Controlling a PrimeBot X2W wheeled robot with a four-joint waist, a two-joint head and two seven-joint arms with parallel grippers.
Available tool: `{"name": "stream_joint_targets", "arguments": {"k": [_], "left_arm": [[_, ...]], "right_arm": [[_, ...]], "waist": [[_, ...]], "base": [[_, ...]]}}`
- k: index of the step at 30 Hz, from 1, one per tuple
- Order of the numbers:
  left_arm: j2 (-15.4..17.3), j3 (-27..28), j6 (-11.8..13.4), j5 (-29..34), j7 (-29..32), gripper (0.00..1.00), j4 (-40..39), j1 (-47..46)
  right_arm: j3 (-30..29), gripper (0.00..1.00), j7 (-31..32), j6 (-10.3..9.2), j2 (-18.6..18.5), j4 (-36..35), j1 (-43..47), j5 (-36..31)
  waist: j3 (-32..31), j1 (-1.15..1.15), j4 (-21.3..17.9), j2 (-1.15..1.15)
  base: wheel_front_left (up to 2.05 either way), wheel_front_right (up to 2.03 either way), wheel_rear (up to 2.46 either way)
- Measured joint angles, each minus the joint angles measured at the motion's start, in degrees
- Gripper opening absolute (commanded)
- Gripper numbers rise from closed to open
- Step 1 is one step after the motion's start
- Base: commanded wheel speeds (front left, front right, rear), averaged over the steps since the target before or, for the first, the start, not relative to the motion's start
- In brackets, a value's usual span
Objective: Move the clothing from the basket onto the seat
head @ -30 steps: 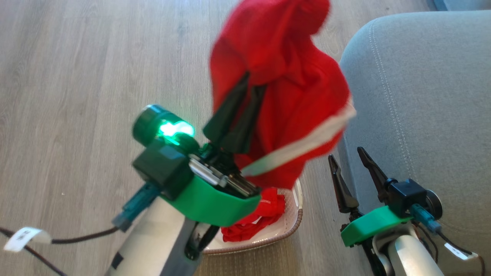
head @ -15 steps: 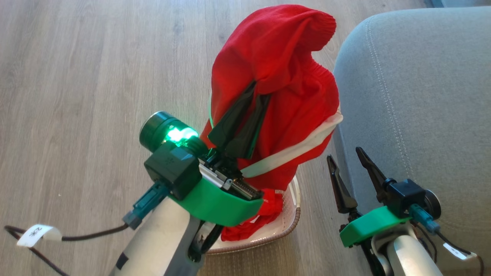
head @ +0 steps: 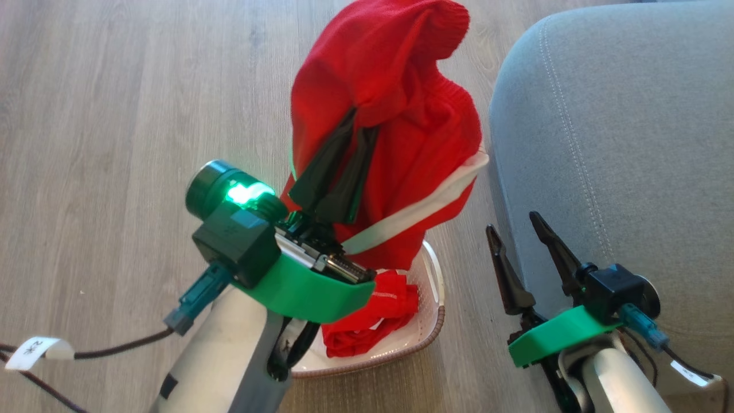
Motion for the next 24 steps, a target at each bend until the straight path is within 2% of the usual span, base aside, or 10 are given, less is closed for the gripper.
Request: {"name": "stream_joint_targets", "arguments": {"k": [5, 9, 13, 17, 24], "left_arm": [[0.0, 0.9, -0.1, 0.2, 0.0, 0.00, 0.3, 0.0], [0.0, 1.6, -0.5, 0.7, 0.0, 0.00, 0.9, -0.1], [0.0, 2.7, -0.9, 1.2, 0.0, 0.00, 1.5, -0.2], [0.0, 2.8, -1.0, 1.2, 0.0, 0.00, 1.5, -0.5], [0.0, 2.9, -1.1, 1.7, 0.0, 0.00, 1.6, -1.0]], "right_arm": [[5.1, 1.00, 0.0, 0.00, -1.6, -3.6, -0.1, 4.1], [12.3, 1.00, 0.0, 0.00, -5.5, -9.0, -0.3, 9.1], [17.1, 1.00, 0.0, 0.00, -9.0, -13.5, -0.5, 12.9], [19.8, 1.00, 0.0, 0.00, -11.4, -16.4, -1.8, 15.6], [20.7, 1.00, 0.0, 0.00, -11.8, -19.2, -2.6, 22.0]], "waist": [[0.7, 0.00, -0.1, 0.00], [1.2, 0.00, -0.2, 0.00], [1.4, 0.00, -0.4, 0.00], [1.5, 0.00, -0.4, 0.00], [1.6, 0.00, -0.1, 0.00]], "base": [[0.00, 0.00, 0.00], [0.00, 0.00, 0.00], [0.00, 0.00, 0.00], [0.00, 0.00, 0.00], [0.00, 0.00, 0.00]]}}
